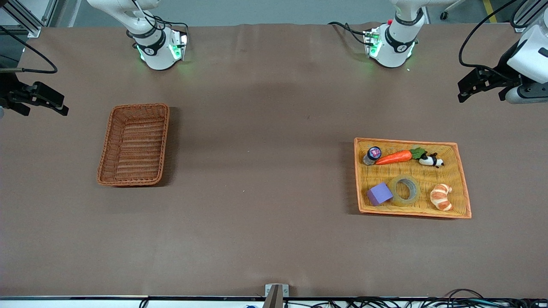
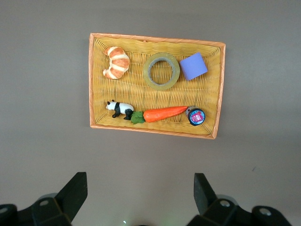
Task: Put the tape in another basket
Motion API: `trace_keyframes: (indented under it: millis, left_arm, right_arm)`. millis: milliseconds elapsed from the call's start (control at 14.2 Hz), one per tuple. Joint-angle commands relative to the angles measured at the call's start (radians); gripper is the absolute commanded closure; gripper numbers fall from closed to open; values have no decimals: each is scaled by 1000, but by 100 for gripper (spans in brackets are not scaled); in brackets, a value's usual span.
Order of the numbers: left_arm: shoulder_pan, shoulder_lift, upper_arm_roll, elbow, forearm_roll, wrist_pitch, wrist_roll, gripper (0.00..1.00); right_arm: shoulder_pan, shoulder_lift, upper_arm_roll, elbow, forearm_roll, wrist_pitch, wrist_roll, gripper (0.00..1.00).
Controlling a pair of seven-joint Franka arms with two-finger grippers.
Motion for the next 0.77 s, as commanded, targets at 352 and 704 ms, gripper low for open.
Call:
trace_keyframes:
  millis: [352, 704]
  left_arm:
    - [26, 105, 12, 7, -15, 83, 59, 0]
    - [59, 269, 15, -162, 0, 449, 36, 0]
  right_arm:
    - [-13, -2, 3, 4, 23, -7, -12, 0]
    - [-13, -2, 3, 4, 23, -7, -12, 0]
